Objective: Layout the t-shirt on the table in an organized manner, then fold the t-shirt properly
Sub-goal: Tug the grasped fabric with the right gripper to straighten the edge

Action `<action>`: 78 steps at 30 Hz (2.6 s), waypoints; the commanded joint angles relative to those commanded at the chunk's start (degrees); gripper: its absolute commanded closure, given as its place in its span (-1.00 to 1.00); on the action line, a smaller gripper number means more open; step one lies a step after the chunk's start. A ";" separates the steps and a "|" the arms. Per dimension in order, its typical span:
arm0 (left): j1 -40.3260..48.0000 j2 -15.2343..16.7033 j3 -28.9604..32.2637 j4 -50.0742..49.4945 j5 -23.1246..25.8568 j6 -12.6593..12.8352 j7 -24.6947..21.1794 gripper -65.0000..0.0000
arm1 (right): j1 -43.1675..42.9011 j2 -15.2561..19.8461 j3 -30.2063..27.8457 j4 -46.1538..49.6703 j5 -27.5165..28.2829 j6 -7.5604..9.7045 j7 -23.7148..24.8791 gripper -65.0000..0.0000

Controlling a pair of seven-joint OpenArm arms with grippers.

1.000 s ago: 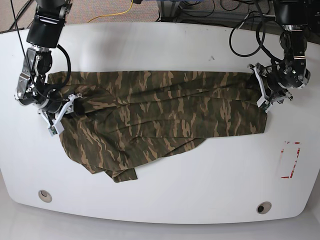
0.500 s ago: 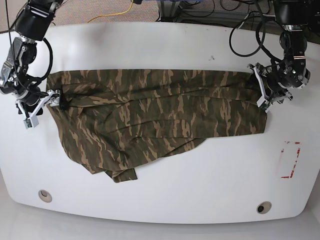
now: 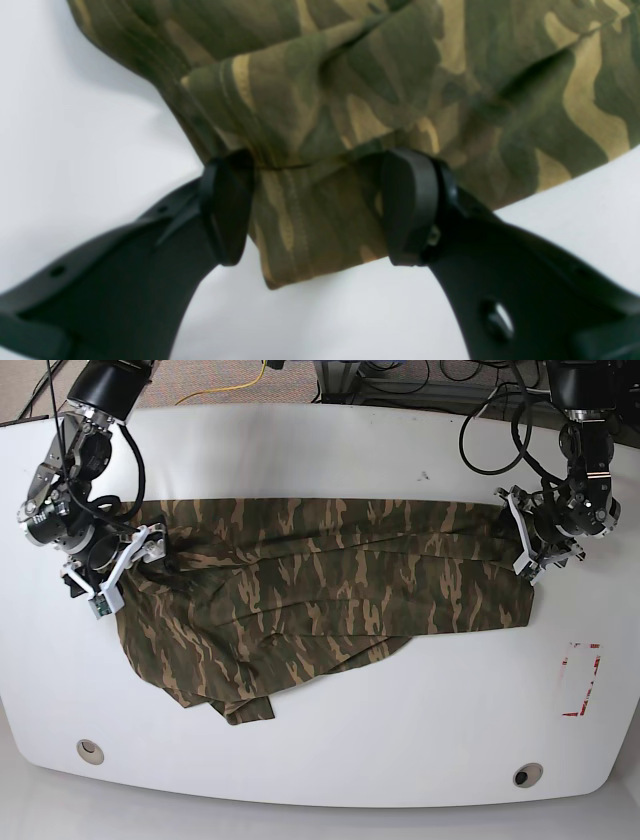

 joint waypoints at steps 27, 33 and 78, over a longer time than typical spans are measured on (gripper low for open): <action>0.18 0.00 0.00 -0.09 0.00 0.00 0.00 -0.17 | 5.71 2.37 0.00 -15.74 -12.75 0.00 10.02 -1.00; 0.09 0.00 0.00 -0.09 0.00 0.00 0.00 -0.17 | 6.07 2.02 -0.09 -17.05 -12.92 0.00 10.11 -1.00; 0.18 0.00 0.09 -0.18 0.00 -0.04 0.00 -0.17 | 5.10 1.85 0.09 -10.02 -9.41 0.00 9.58 0.90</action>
